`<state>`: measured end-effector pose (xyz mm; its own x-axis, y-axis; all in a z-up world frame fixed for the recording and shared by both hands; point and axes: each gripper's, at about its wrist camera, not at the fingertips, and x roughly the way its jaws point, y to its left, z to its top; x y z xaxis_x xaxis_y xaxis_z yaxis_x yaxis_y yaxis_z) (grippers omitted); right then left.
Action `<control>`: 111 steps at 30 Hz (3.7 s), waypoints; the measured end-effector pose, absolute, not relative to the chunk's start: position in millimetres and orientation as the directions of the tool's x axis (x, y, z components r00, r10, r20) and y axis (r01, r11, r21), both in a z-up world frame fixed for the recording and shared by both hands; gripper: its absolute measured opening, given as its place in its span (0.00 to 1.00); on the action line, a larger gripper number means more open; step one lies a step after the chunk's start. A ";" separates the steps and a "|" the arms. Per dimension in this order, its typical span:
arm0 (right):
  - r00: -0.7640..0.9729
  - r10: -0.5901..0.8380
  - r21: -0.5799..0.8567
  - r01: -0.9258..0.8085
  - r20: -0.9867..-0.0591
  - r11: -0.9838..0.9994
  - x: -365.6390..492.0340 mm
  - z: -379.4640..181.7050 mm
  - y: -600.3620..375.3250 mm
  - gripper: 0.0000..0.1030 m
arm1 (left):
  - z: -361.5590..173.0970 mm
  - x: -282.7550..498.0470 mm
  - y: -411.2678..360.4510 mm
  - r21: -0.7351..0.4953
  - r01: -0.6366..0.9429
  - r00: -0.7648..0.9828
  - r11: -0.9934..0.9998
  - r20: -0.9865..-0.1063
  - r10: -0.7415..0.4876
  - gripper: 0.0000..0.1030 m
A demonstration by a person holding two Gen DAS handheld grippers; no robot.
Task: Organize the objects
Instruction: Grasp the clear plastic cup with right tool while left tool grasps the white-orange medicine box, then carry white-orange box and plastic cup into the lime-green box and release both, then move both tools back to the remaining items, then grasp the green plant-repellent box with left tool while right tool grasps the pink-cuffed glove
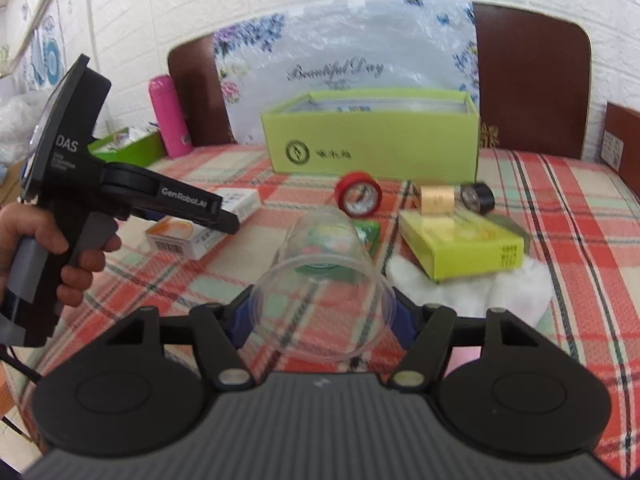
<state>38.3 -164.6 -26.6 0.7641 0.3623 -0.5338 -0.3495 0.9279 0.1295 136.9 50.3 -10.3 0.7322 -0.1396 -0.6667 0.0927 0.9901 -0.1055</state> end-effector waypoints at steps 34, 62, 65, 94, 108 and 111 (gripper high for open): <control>0.825 0.268 0.032 -0.291 -0.498 0.956 320.2 -21.1 -160.1 0.95 | 42.5 333.4 32.1 -0.102 0.084 0.826 0.991 -0.549 -0.126 0.83; 0.917 0.209 0.081 -0.193 -0.340 0.978 120.1 54.3 -223.3 1.00 | 71.5 158.4 -10.6 -0.056 0.119 0.812 0.991 -0.569 -0.130 0.84; 0.915 0.202 0.088 -0.182 -0.348 0.979 103.3 47.9 -227.5 1.00 | 61.3 144.2 -14.7 -0.068 0.123 0.798 0.990 -0.586 -0.140 0.84; 0.812 0.214 0.136 -0.167 -0.542 0.977 43.6 -34.5 -235.4 1.00 | -9.6 109.1 -23.7 -0.093 0.152 0.709 0.984 -0.683 -0.175 0.84; 0.767 0.183 0.156 -0.109 -0.615 0.982 46.3 -64.7 -253.2 1.00 | -46.7 157.7 -50.2 -0.120 0.203 0.658 0.972 -0.718 -0.226 0.62; 0.757 0.193 0.164 -0.114 -0.624 0.980 53.3 -69.9 -250.5 1.00 | -42.9 145.5 -28.1 -0.175 0.187 0.643 0.967 -0.722 -0.255 0.62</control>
